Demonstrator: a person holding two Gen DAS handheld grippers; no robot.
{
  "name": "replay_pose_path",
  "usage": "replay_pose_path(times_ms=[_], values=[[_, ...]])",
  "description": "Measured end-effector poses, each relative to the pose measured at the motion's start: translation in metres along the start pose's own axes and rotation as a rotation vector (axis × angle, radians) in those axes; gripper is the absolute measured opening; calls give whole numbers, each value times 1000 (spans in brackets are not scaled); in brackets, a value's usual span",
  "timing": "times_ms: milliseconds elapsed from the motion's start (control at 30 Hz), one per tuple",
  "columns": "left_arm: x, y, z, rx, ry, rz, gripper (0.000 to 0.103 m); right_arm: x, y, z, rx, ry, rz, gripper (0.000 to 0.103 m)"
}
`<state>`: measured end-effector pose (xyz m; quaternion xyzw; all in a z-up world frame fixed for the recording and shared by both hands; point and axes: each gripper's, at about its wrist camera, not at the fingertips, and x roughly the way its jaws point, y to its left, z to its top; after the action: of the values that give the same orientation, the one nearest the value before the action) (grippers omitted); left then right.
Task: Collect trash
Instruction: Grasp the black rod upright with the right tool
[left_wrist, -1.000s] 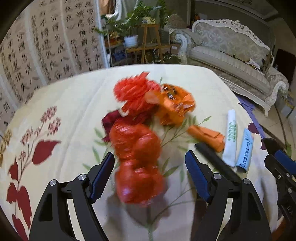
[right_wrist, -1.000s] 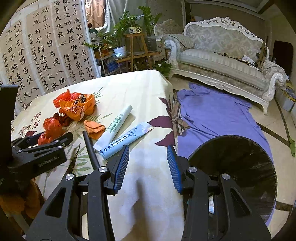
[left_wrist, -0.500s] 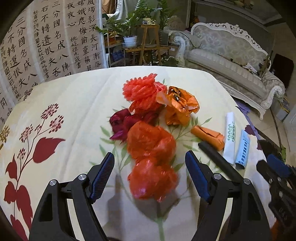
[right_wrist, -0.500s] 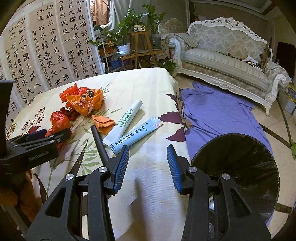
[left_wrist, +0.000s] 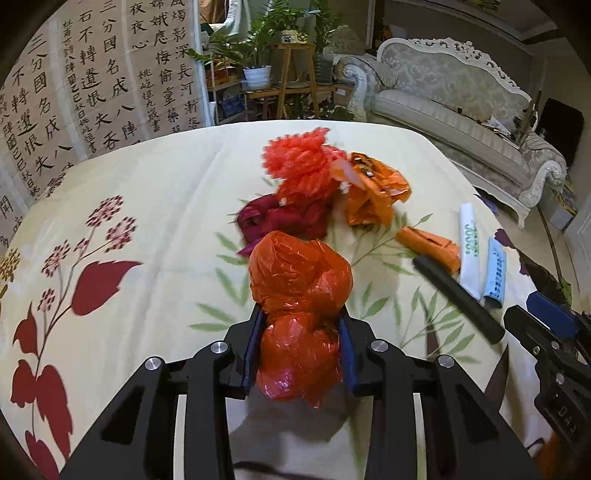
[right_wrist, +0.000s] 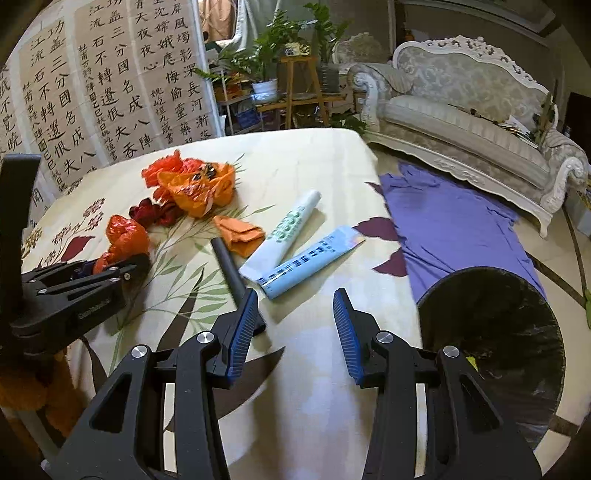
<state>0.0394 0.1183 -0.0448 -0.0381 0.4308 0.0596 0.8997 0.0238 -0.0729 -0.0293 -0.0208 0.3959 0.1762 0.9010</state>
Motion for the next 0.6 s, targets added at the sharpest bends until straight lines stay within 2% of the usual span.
replay_pose_path(times_ms=[367,600], values=[[-10,42,-9,-36,-3,61,36,12,27,3,-62,42,55,41],[-11,54,-9,-38,-7,69,36,22,42,6,-108,88,87,41]])
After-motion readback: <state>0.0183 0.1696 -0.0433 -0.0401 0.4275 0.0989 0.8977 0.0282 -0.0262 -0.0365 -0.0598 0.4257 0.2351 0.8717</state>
